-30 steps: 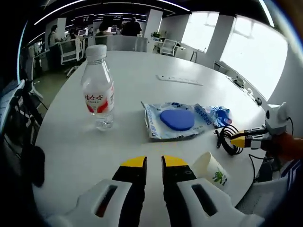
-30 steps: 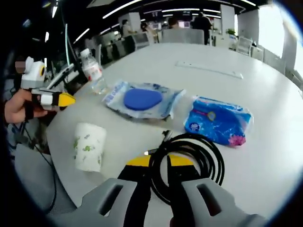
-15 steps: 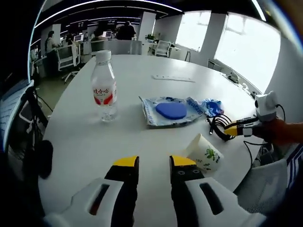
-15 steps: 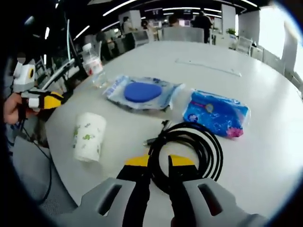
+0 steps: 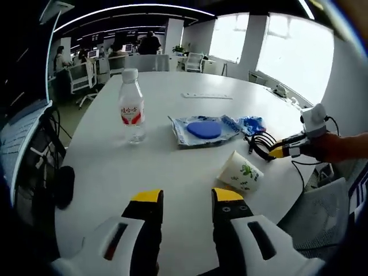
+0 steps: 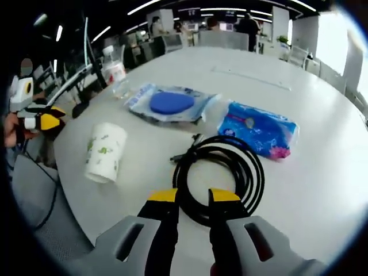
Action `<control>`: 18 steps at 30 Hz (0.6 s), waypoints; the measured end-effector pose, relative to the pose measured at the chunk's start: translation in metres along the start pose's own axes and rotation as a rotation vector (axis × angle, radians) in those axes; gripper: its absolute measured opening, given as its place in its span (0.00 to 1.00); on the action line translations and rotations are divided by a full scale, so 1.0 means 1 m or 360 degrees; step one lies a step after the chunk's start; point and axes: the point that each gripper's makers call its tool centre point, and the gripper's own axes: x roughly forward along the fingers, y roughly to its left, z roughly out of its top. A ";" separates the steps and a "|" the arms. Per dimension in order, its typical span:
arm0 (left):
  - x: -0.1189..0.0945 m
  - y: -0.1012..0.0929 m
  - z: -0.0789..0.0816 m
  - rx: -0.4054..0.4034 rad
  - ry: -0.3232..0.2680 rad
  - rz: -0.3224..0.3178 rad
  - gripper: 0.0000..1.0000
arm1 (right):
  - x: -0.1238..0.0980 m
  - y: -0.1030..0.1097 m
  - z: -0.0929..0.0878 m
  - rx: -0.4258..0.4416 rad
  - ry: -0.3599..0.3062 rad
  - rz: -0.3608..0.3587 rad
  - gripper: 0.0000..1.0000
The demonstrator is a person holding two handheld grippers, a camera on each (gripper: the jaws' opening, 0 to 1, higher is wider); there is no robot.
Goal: Arrange the tabletop items into an orderly group along one side of the table until the central work area is clear of visible clutter.
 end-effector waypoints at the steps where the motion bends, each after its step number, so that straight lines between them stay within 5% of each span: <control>1: -0.002 0.001 0.001 0.0002 -0.0005 0.0007 0.34 | 0.001 0.002 0.000 -0.0012 0.0010 0.0001 0.19; 18: -0.011 0.008 0.019 -0.0068 -0.0087 0.0046 0.34 | 0.017 0.007 0.000 -0.0116 0.0097 0.0043 0.18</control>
